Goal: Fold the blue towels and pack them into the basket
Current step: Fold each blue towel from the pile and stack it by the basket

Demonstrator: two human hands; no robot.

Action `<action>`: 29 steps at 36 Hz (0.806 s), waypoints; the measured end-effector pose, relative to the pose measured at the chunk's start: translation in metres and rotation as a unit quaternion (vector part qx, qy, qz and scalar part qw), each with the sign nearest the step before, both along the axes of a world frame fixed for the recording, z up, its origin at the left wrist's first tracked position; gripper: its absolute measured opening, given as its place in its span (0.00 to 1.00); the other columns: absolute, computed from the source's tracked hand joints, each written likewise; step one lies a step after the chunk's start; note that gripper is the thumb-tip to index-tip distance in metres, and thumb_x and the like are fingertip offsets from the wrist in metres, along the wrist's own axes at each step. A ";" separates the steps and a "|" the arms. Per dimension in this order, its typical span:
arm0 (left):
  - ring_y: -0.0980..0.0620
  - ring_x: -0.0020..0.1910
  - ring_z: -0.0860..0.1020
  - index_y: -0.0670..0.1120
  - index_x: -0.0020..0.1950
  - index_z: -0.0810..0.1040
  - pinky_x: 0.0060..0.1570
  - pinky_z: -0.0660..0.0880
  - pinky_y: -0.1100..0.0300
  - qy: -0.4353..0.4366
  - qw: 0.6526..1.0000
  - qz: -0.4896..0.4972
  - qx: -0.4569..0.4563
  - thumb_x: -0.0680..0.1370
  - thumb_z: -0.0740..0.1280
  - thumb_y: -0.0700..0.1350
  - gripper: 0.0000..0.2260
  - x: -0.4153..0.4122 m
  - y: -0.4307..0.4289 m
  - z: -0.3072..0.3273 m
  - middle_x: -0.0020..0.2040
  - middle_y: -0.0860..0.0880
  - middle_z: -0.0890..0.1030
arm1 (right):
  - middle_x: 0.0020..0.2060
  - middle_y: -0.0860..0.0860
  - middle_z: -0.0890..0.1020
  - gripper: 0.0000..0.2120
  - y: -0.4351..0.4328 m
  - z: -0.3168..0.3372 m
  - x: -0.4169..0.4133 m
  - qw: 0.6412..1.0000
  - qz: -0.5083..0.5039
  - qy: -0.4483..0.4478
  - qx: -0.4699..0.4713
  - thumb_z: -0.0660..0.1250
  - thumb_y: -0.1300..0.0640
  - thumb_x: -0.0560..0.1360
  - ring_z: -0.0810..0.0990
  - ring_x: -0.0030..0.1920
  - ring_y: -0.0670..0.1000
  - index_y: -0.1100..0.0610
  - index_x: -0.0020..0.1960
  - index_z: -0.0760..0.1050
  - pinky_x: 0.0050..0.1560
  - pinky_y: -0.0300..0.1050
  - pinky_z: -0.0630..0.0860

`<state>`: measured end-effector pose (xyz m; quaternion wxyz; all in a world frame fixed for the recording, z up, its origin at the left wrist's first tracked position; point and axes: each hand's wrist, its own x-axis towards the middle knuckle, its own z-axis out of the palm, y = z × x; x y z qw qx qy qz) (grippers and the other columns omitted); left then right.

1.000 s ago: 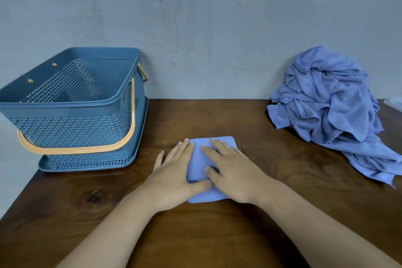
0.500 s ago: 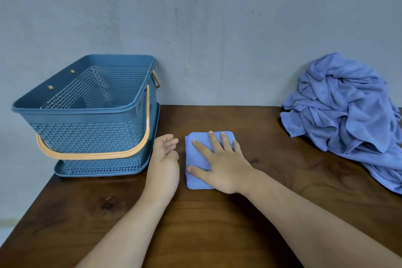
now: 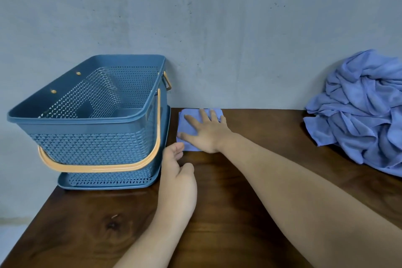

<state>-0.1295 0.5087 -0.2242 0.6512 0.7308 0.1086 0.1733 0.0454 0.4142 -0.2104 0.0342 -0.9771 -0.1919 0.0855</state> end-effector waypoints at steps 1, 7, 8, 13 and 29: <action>0.65 0.67 0.73 0.57 0.66 0.72 0.64 0.67 0.66 -0.002 1.000 0.000 0.000 0.79 0.60 0.29 0.25 0.001 0.000 0.001 0.65 0.59 0.76 | 0.86 0.52 0.39 0.45 0.002 0.000 0.005 1.000 0.001 -0.001 0.003 0.42 0.16 0.72 0.36 0.84 0.63 0.33 0.84 0.40 0.79 0.71 0.38; 0.65 0.66 0.74 0.55 0.65 0.73 0.61 0.66 0.72 -0.003 1.000 -0.002 0.006 0.78 0.60 0.28 0.24 0.001 0.000 -0.002 0.65 0.56 0.77 | 0.86 0.53 0.41 0.46 0.014 0.000 0.026 1.000 0.009 -0.007 0.006 0.42 0.16 0.71 0.38 0.84 0.64 0.34 0.84 0.42 0.79 0.71 0.39; 0.65 0.66 0.74 0.54 0.66 0.73 0.61 0.66 0.72 -0.004 1.000 -0.005 0.008 0.79 0.60 0.28 0.24 0.002 0.000 -0.004 0.65 0.56 0.77 | 0.86 0.53 0.41 0.46 0.017 -0.002 0.030 1.000 0.009 -0.007 0.008 0.42 0.16 0.71 0.38 0.84 0.64 0.34 0.84 0.42 0.79 0.71 0.39; 0.63 0.65 0.75 0.57 0.62 0.73 0.63 0.67 0.69 -0.010 1.000 -0.006 0.009 0.78 0.60 0.27 0.26 0.003 -0.001 0.000 0.64 0.56 0.78 | 0.86 0.53 0.42 0.45 0.022 0.002 0.038 1.000 0.009 -0.016 0.012 0.42 0.16 0.72 0.39 0.84 0.64 0.34 0.84 0.43 0.80 0.70 0.41; 0.66 0.63 0.75 0.56 0.65 0.73 0.66 0.69 0.67 0.014 1.000 -0.007 0.016 0.78 0.60 0.28 0.26 0.000 -0.002 0.001 0.63 0.57 0.78 | 0.86 0.52 0.40 0.46 0.026 -0.005 0.039 1.000 0.009 -0.008 -0.009 0.39 0.15 0.69 0.37 0.84 0.65 0.32 0.83 0.41 0.78 0.74 0.42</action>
